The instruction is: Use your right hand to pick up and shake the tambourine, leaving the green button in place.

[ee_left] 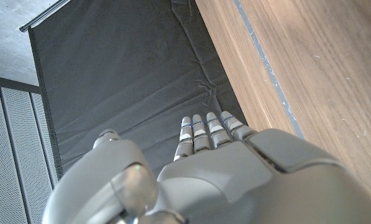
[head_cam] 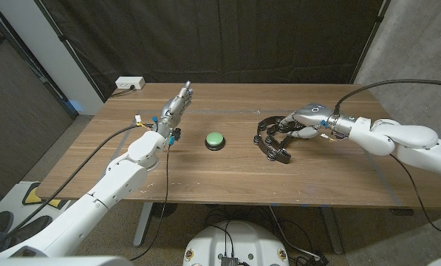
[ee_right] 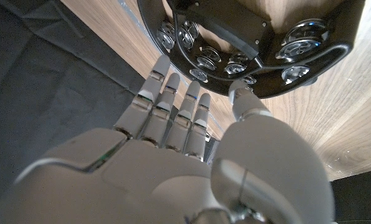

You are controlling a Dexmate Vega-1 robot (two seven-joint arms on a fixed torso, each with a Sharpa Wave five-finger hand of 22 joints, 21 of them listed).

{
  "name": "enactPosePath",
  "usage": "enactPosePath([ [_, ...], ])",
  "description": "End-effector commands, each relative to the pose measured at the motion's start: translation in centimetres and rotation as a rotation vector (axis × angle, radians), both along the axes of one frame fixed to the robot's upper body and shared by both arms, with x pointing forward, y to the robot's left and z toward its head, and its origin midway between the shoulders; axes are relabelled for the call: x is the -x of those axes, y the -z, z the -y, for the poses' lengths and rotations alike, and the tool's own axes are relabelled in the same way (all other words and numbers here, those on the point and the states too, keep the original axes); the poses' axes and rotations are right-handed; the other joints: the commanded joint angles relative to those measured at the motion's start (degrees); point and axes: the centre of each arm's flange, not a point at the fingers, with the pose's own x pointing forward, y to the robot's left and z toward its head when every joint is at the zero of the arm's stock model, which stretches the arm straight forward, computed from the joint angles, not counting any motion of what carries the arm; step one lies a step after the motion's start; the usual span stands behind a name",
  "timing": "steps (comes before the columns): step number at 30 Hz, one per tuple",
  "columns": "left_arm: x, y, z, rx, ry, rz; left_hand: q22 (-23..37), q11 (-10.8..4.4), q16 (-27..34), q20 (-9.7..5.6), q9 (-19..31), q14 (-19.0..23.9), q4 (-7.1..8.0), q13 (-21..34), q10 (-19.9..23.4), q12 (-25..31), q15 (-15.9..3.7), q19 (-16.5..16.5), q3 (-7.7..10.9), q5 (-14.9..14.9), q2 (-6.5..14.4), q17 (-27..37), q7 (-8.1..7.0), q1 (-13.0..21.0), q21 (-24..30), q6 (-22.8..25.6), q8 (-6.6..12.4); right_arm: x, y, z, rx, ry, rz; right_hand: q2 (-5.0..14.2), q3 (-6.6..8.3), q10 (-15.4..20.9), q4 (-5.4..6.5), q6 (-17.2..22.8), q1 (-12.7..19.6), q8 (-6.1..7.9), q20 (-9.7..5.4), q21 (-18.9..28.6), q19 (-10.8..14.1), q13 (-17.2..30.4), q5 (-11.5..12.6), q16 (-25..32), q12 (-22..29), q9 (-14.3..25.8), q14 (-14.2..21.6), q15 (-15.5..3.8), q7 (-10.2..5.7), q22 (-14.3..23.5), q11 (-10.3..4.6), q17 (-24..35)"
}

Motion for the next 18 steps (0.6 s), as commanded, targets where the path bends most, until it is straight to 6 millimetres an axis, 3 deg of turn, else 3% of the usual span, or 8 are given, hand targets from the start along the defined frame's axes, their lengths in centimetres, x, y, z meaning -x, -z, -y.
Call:
enactPosePath([
  [1, 0.4, 0.0, 0.4, -0.012, -0.009, -0.014, 0.2, 0.01, 0.0, 0.09, 0.1, 0.8, -0.05, 0.3, 0.2, -0.3, -0.02, 0.7, -0.08, -0.2, 0.1, 0.3, 0.06, 0.1, -0.1, 0.4, -0.10, -0.9, 0.4, 0.1, 0.040, -0.013, -0.029, -0.18, 0.57, -0.3, -0.28, -0.5, 1.0, -0.24, -8.99, -0.2, -0.5, 0.2, 0.0, -0.6, -0.4, 0.1, -0.7, -8.65, -0.21, 0.1, -0.08, 0.1],
  [9, 0.9, -0.5, 0.6, -0.021, -0.019, -0.004, 0.2, -0.02, 0.0, 0.03, 0.1, 0.9, -0.07, 0.3, 0.3, -0.4, -0.05, 0.7, -0.06, -0.3, 0.2, 0.3, 0.01, 0.3, -0.2, 0.4, -0.20, -1.5, 0.9, 0.1, 0.099, -0.023, -0.001, -0.46, 0.70, -1.1, -0.36, -1.0, 1.8, -0.48, -8.94, -0.9, -1.8, 0.2, 0.0, -1.5, -0.8, 0.1, -2.6, -7.82, -0.39, 0.0, -0.30, 0.0],
  [18, 0.7, -0.3, 0.8, -0.017, -0.018, -0.014, 0.2, 0.04, -0.1, 0.02, 0.1, 0.9, -0.09, 0.3, 0.3, -0.4, -0.04, 0.7, -0.07, -0.3, 0.3, 0.3, 0.07, 0.4, -0.3, 0.4, -0.28, -2.6, 1.6, 0.3, 0.132, -0.024, 0.006, -0.17, 0.96, -1.3, -0.38, -1.2, 2.5, -0.56, -8.95, -1.2, -2.3, 0.2, 0.1, -1.7, -0.9, 0.1, -2.9, -8.13, -0.58, -0.1, -0.57, 0.0],
])
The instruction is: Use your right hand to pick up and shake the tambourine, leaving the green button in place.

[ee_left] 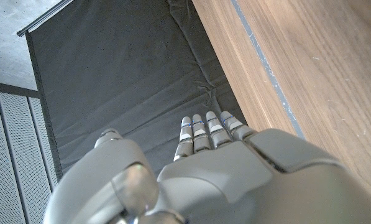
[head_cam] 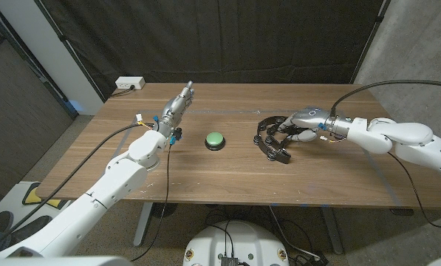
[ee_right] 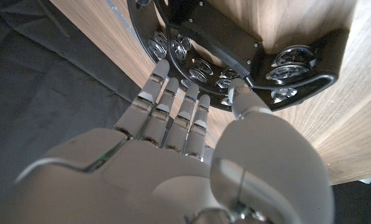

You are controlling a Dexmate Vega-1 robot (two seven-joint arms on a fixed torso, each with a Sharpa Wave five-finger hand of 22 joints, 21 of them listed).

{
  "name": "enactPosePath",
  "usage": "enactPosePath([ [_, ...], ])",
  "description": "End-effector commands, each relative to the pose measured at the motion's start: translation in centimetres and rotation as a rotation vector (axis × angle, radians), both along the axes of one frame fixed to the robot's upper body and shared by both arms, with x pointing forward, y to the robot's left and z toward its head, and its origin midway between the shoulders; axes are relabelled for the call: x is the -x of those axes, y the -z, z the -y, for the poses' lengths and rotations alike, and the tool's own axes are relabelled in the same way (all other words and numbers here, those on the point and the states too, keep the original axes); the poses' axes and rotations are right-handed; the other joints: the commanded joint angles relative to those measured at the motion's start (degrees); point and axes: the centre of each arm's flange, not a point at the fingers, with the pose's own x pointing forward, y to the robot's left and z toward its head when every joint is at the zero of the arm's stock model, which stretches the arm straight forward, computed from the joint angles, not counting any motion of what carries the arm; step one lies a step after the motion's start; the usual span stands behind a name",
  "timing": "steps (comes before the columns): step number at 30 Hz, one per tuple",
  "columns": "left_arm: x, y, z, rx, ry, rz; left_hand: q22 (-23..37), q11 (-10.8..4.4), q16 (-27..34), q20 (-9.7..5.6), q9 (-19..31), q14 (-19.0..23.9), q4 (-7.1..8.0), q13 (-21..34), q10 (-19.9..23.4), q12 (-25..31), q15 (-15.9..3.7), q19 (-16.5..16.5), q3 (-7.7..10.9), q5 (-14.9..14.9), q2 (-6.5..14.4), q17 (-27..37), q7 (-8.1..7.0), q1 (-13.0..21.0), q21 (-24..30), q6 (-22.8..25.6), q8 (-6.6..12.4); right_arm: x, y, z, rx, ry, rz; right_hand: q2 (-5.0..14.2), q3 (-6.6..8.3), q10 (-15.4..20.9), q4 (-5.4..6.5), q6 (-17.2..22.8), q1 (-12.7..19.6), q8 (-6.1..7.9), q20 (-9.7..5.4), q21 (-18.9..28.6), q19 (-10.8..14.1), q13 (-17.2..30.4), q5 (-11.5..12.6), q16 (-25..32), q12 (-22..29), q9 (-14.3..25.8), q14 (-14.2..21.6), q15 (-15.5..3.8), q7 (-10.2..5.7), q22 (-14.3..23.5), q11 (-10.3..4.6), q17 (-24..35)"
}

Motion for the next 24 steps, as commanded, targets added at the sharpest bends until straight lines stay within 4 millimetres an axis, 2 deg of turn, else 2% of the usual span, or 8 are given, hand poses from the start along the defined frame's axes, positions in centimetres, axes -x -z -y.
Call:
enactPosePath([
  [1, 0.1, 0.0, 0.2, 0.001, -0.005, -0.005, 0.2, 0.04, -0.1, 0.03, 0.1, 0.3, -0.09, 0.3, 0.3, 0.0, -0.04, 0.7, -0.07, -0.1, 0.1, 0.3, 0.06, 0.3, -0.3, 0.4, -0.07, -1.4, 0.9, 0.4, 0.052, 0.001, 0.003, 0.32, 0.59, -0.2, 0.02, -0.2, 0.9, -0.15, -9.07, -0.3, -0.4, 0.2, 0.1, 0.0, -0.1, 0.1, 0.0, -8.57, -0.40, 0.1, -0.14, 0.0],
  [13, 0.0, 0.2, 0.4, 0.007, -0.008, -0.010, 0.2, -0.09, -0.1, 0.02, 0.1, 0.4, -0.12, 0.3, 0.3, -0.1, -0.36, 0.8, -0.09, -0.2, 0.3, 0.3, 0.07, 0.5, -0.4, 0.5, -0.13, -1.5, 2.1, 0.3, 0.050, -0.024, -0.010, 0.21, 0.67, 1.4, 0.07, 1.2, 1.7, 0.37, -9.01, 0.1, 0.8, 0.2, 0.0, 0.2, 0.5, 0.1, 1.1, -9.23, -0.82, 0.2, -0.35, -0.2],
  [24, -0.4, 0.4, 0.9, 0.007, 0.005, -0.013, 0.2, -0.23, -0.1, -0.04, 0.1, 0.5, -0.13, 0.3, 0.4, -0.2, -0.38, 0.9, -0.12, -0.3, 0.4, 0.3, 0.10, 0.5, -0.4, 0.6, -0.20, -1.6, 2.7, 0.4, 0.061, -0.022, -0.009, 0.40, 0.78, 1.4, 0.16, 1.4, 2.1, 0.37, -9.08, 0.2, 1.1, 0.2, 0.0, 0.1, 0.4, 0.1, 1.0, -9.25, -0.76, 0.2, -0.39, -0.3],
])
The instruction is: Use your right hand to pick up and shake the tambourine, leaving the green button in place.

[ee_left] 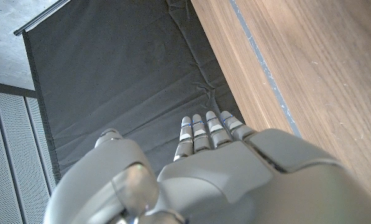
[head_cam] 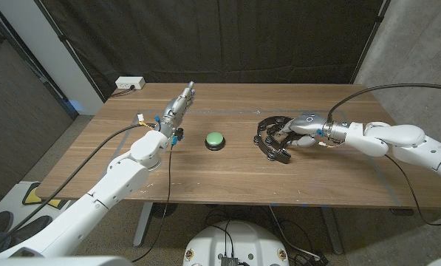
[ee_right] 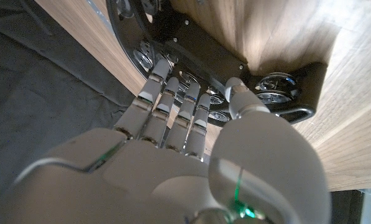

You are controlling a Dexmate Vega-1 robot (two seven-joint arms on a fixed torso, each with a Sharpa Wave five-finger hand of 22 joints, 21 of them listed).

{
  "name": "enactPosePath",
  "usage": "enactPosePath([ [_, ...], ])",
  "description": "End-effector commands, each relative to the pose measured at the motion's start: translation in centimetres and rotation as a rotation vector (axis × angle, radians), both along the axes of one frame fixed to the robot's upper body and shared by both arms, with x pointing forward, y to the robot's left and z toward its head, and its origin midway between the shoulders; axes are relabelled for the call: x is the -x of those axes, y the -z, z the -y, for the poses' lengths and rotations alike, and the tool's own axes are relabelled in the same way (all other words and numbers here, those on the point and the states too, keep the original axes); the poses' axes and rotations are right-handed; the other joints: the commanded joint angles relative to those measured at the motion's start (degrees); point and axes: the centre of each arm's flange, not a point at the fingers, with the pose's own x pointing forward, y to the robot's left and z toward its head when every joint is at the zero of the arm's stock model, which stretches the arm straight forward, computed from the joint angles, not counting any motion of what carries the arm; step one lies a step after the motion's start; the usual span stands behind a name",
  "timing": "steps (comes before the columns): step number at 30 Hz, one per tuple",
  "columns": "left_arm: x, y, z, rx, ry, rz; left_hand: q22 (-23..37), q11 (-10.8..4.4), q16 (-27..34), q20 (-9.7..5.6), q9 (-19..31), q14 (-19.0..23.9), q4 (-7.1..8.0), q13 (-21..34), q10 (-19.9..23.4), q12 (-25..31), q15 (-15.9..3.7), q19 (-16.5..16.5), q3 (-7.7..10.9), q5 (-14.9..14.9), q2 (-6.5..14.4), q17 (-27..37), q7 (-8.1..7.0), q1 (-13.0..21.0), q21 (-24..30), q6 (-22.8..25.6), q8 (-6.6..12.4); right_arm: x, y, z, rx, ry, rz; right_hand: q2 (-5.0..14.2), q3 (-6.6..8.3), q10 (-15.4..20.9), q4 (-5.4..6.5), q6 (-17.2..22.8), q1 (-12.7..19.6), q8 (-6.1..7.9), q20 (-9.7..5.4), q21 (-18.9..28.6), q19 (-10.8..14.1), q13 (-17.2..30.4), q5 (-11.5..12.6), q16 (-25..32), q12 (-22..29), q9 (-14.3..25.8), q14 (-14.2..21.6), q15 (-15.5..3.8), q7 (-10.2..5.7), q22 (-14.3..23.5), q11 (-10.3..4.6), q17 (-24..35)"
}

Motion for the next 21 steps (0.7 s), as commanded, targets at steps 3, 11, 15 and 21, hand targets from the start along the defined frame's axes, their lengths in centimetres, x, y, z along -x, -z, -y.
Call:
enactPosePath([
  [3, -0.35, 0.21, 0.40, -0.002, 0.009, -0.005, 0.2, -0.21, -0.1, -0.06, 0.1, 0.2, -0.13, 0.3, 0.4, -0.2, -0.01, 0.5, -0.13, -0.2, 0.3, 0.3, -0.09, 0.4, 0.0, 0.4, -0.22, -0.53, 0.90, 0.45, 0.011, 0.009, -0.009, -0.24, 0.34, 0.7, -0.09, 0.7, 0.7, 0.37, -9.10, 0.0, 0.4, 0.2, -0.1, -0.3, 0.3, 0.1, -0.5, -8.51, 0.20, 0.1, 0.01, -0.1],
  [11, -0.28, 0.41, 0.39, 0.003, 0.010, -0.005, 0.2, -0.19, -0.2, 0.01, 0.1, 0.2, -0.13, 0.3, 0.4, -0.2, -0.03, 0.5, -0.17, -0.3, 0.3, 0.3, -0.10, 0.5, 0.0, 0.4, -0.28, -0.76, 1.16, 0.40, 0.016, 0.011, -0.018, -0.26, 0.29, 0.5, 0.05, 0.8, 0.8, 0.36, -9.06, -0.2, 0.1, 0.1, -0.1, -0.4, 0.2, 0.1, -0.8, -8.46, 0.20, 0.1, -0.08, -0.2],
  [15, -0.24, 0.56, 0.26, 0.007, 0.008, -0.005, 0.2, -0.33, -0.2, -0.03, 0.1, 0.2, -0.13, 0.3, 0.4, -0.2, 0.07, 0.6, -0.20, -0.3, 0.3, 0.3, -0.11, 0.5, -0.1, 0.4, -0.33, -0.96, 1.27, 0.41, 0.014, 0.016, -0.020, -0.25, 0.25, 0.6, 0.13, 0.8, 0.8, 0.33, -9.04, -0.3, 0.0, 0.1, -0.1, -0.4, 0.2, 0.1, -0.7, -8.48, 0.22, 0.0, -0.06, -0.2],
  [21, -0.36, 0.75, -0.01, 0.014, 0.006, -0.010, 0.2, -0.27, -0.2, -0.02, 0.1, 0.3, -0.13, 0.3, 0.4, -0.3, 0.12, 0.6, -0.23, -0.4, 0.3, 0.3, -0.06, 0.5, -0.1, 0.4, -0.36, -1.13, 1.56, 0.13, 0.019, 0.011, -0.028, -0.21, 0.22, 0.7, 0.21, 0.8, 0.8, 0.32, -9.03, -0.3, 0.0, 0.1, -0.1, -0.3, 0.2, 0.1, -0.7, -8.48, 0.14, 0.0, -0.07, -0.2],
])
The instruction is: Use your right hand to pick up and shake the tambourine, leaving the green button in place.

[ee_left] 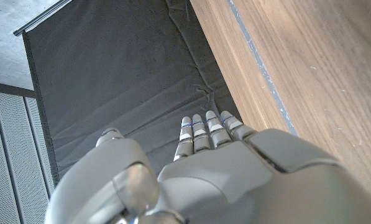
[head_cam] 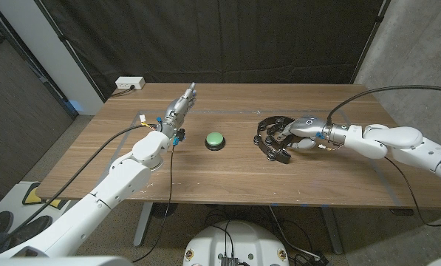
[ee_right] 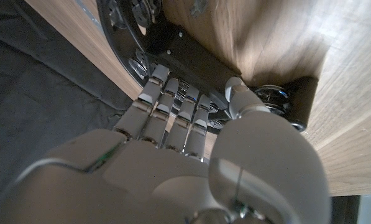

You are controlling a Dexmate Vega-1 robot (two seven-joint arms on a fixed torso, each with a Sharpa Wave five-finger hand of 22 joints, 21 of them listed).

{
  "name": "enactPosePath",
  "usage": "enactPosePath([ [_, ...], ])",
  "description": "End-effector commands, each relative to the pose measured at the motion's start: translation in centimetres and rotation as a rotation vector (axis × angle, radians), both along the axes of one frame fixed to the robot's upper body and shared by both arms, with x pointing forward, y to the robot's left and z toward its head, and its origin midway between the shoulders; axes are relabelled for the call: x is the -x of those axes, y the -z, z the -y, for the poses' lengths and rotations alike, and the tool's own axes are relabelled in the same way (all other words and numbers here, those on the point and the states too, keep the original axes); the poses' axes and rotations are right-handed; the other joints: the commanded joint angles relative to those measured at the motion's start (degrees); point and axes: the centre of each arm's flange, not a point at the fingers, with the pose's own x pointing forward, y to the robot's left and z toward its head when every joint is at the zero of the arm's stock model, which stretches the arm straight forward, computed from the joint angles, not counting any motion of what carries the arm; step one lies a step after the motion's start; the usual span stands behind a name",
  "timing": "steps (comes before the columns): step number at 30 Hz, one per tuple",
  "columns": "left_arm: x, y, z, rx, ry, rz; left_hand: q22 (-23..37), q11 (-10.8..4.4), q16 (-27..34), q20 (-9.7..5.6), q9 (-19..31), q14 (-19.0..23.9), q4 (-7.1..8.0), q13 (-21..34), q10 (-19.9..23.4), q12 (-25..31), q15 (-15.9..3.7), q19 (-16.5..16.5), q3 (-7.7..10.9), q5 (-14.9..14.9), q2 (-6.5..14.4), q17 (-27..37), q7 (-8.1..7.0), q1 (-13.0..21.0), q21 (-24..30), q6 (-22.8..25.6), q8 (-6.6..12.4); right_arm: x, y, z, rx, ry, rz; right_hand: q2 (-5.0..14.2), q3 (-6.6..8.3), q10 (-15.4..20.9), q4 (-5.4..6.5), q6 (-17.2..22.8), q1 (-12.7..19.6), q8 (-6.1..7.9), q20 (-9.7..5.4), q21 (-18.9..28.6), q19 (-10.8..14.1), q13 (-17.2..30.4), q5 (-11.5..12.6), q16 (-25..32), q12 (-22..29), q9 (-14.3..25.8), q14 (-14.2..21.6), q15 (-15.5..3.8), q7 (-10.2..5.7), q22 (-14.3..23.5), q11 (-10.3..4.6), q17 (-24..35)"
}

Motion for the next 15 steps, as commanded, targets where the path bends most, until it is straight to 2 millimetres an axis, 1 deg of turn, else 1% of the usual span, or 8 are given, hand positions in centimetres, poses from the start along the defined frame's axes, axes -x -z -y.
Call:
enactPosePath([
  [1, -0.13, 0.38, -0.33, 0.011, -0.001, -0.007, 0.2, -0.20, -0.2, -0.01, 0.1, 0.3, -0.13, 0.3, 0.4, -0.3, 0.12, 0.6, -0.24, 0.1, -0.1, 0.3, -0.10, 0.1, -0.1, 0.4, -0.15, -0.47, 0.60, -0.31, 0.012, 0.000, -0.018, 0.01, 0.22, 0.7, 0.22, 0.5, 0.6, 0.31, -9.05, -0.1, 0.1, 0.1, -0.1, -0.1, 0.2, 0.1, -0.3, -8.52, -0.13, 0.1, -0.06, 0.1],
  [6, -0.20, 0.38, -0.36, 0.010, 0.001, -0.007, 0.2, -0.13, -0.2, 0.00, 0.1, 0.4, -0.13, 0.3, 0.4, -0.3, 0.14, 0.6, -0.28, 0.0, -0.1, 0.3, -0.12, 0.1, -0.2, 0.4, -0.20, -0.64, 0.73, -0.47, 0.015, -0.002, -0.023, 0.06, 0.23, 0.6, 0.25, 0.4, 0.7, 0.24, -9.08, -0.2, 0.1, 0.1, -0.1, -0.1, 0.1, 0.1, -0.3, -8.79, -0.15, 0.0, -0.09, 0.1],
  [15, -0.30, 0.63, -0.35, 0.009, 0.003, -0.017, 0.2, -0.21, -0.2, 0.00, 0.1, 0.4, -0.13, 0.3, 0.4, -0.4, 0.18, 0.6, -0.34, 0.0, -0.1, 0.3, -0.08, 0.1, -0.2, 0.5, -0.24, -1.02, 1.32, -0.03, 0.017, 0.019, -0.033, 0.16, 0.19, 0.6, 0.38, 0.4, 0.7, 0.22, -9.11, -0.2, 0.2, 0.1, -0.1, -0.1, 0.1, 0.2, -0.2, -8.93, -0.10, 0.0, -0.05, 0.1],
])
